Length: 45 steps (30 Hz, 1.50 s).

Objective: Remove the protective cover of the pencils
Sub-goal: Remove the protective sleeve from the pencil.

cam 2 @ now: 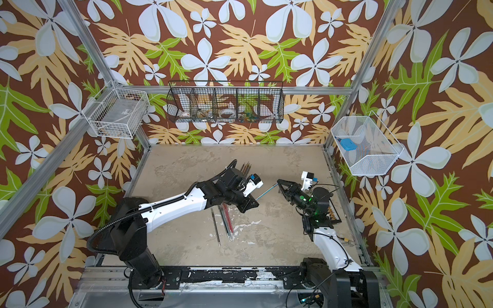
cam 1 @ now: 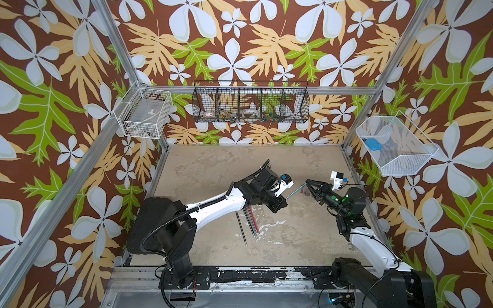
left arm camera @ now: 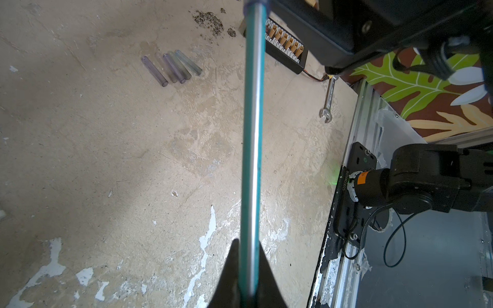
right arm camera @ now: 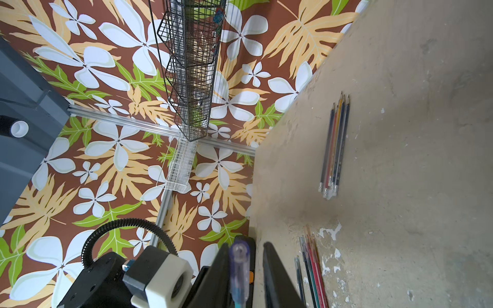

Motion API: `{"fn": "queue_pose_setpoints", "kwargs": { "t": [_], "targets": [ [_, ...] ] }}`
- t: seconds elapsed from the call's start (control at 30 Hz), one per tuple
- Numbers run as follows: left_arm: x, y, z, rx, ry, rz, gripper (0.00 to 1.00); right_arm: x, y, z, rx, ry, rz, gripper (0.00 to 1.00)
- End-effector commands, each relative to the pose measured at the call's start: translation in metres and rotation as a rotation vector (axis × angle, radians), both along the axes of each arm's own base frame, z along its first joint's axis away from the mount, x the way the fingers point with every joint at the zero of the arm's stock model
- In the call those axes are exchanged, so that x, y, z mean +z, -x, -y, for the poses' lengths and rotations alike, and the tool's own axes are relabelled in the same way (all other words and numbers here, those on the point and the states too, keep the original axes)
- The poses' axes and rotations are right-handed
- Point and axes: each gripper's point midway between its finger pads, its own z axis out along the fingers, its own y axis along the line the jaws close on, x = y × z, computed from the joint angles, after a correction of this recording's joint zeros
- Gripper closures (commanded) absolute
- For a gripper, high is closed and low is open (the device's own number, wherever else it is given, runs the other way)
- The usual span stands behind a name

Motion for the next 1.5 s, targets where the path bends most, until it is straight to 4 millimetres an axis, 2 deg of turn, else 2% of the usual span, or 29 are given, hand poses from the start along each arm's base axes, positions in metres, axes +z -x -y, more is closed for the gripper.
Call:
{"fn": "queue_pose_setpoints", "kwargs": {
  "t": [0.0, 0.23, 0.37, 0.4, 0.47, 0.5, 0.7, 1.0, 1.2, 1.27, 1.4, 1.47],
  "targets": [
    [0.006, 0.003, 0.001, -0.027, 0.017, 0.01, 1.0, 0.007, -0.002, 0.0, -0.005, -0.007, 0.026, 0.74],
    [0.009, 0.002, 0.001, -0.03, 0.022, 0.033, 1.0, 0.012, 0.004, -0.007, 0.023, -0.018, 0.033, 0.73],
    [0.008, 0.003, 0.0, -0.033, 0.014, 0.042, 1.0, 0.01, 0.005, -0.01, 0.037, -0.025, 0.026, 0.77],
    [0.008, 0.003, 0.0, -0.036, 0.014, 0.044, 1.0, 0.009, 0.005, -0.01, 0.04, -0.031, 0.024, 0.79],
    [0.006, 0.003, 0.001, -0.039, 0.009, 0.049, 1.0, 0.007, 0.005, -0.01, 0.04, -0.036, 0.019, 0.95],
    [0.006, 0.003, 0.0, -0.037, 0.008, 0.05, 1.0, 0.006, 0.005, -0.01, 0.037, -0.034, 0.015, 1.0],
    [0.005, 0.003, -0.001, -0.032, -0.004, 0.053, 1.0, 0.004, -0.001, -0.001, -0.01, -0.029, 0.01, 1.0],
    [0.008, 0.002, -0.003, -0.016, -0.004, 0.064, 1.0, 0.004, -0.015, 0.051, -0.138, -0.054, -0.018, 1.0],
    [0.009, -0.001, -0.004, -0.001, -0.008, 0.071, 1.0, 0.0, -0.02, 0.065, -0.175, -0.025, -0.031, 1.0],
    [0.009, -0.005, -0.006, 0.02, -0.015, 0.084, 1.0, -0.01, -0.026, 0.074, -0.216, 0.095, -0.069, 1.0],
    [0.007, -0.018, -0.011, 0.061, 0.003, 0.054, 1.0, -0.054, -0.034, 0.105, -0.306, 0.489, -0.224, 1.0],
    [0.009, -0.024, -0.014, 0.067, 0.03, 0.019, 1.0, -0.076, -0.031, 0.127, -0.393, 0.611, -0.336, 1.0]
  ]
}}
